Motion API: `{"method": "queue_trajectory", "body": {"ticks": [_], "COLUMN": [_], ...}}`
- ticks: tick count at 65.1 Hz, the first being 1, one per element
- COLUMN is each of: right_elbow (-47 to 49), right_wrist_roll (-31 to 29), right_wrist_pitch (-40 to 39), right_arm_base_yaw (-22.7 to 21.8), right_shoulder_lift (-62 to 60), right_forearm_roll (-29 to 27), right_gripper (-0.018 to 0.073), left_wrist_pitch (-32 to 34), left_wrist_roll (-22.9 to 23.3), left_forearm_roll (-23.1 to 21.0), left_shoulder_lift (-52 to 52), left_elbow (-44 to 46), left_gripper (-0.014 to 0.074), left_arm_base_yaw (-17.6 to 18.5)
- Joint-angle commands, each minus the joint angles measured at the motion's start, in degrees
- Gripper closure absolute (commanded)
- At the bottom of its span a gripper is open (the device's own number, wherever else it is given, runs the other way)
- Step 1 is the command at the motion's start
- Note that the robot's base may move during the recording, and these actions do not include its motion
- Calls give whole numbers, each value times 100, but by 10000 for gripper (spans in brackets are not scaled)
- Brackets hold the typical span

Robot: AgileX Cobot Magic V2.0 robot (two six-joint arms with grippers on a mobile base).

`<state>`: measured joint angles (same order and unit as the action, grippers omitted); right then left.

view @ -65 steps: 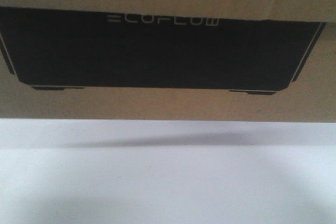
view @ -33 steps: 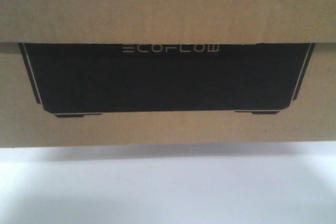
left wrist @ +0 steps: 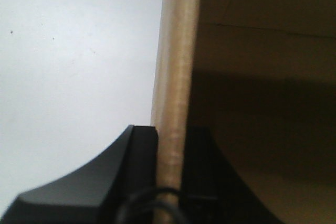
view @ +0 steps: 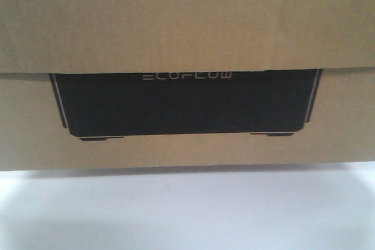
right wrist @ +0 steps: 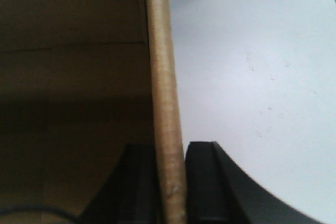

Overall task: Grab box from left shelf to table start
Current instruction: 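Lower the box with both grippers onto the white table top, then open both grippers and lift them off the box walls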

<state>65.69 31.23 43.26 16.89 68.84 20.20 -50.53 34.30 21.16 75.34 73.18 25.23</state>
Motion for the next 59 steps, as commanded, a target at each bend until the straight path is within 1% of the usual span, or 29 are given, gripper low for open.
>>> {"method": "queue_trajectory", "body": {"ticks": [1,13,19,26,31,36,40,41,44,47,48,50,53,54,57,59], "right_elbow": [234,234,234,234,234,234,234,234,234,234,234,234,234,234,234,234], "right_wrist_roll": [-41,-41,-29,-29,-29,-29,-29,-29,-29,-29,-29,-29,-29,-29,-29,-29], "right_wrist_pitch": [-1001,-1036,-1111,-1131,-1118,-1134,-1192,-1199,-1198,-1180,-1170,-1155,-1114,-1108,-1096,-1085], "right_arm_base_yaw": [38,38,38,38,38,38,38,38,38,38,38,38,38,38,38,38], "right_shoulder_lift": [-79,52,58,58,58,58,58,58,58,58,58,58,58,58,58,58], "right_forearm_roll": [-144,-144,-144,-149,-206,-303,-404,-432,-471,-485,-485,-485,-485,-485,-485,-485], "right_gripper": [506,506,506,505,476,368,229,180,89,14,-15,-43,-63,-64,-64,-64], "left_wrist_pitch": [932,964,977,1019,891,567,513,528,543,543,543,557,557,557,557,557], "left_wrist_roll": [171,171,171,182,182,182,182,182,182,171,171,171,171,171,182,182], "left_forearm_roll": [206,206,307,320,308,308,296,264,190,73,10,-56,-88,-88,-59,-71], "left_shoulder_lift": [-35,49,76,89,89,89,89,89,89,89,89,89,89,89,89,89], "left_elbow": [219,219,219,219,232,290,305,305,305,305,305,305,305,305,305,305], "left_gripper": [688,688,688,688,688,688,688,688,687,629,600,528,381,360,230,176], "left_arm_base_yaw": [42,42,42,42,42,16,-37,-65,-141,-213,-237,-296,-351,-352,-415,-429]}}
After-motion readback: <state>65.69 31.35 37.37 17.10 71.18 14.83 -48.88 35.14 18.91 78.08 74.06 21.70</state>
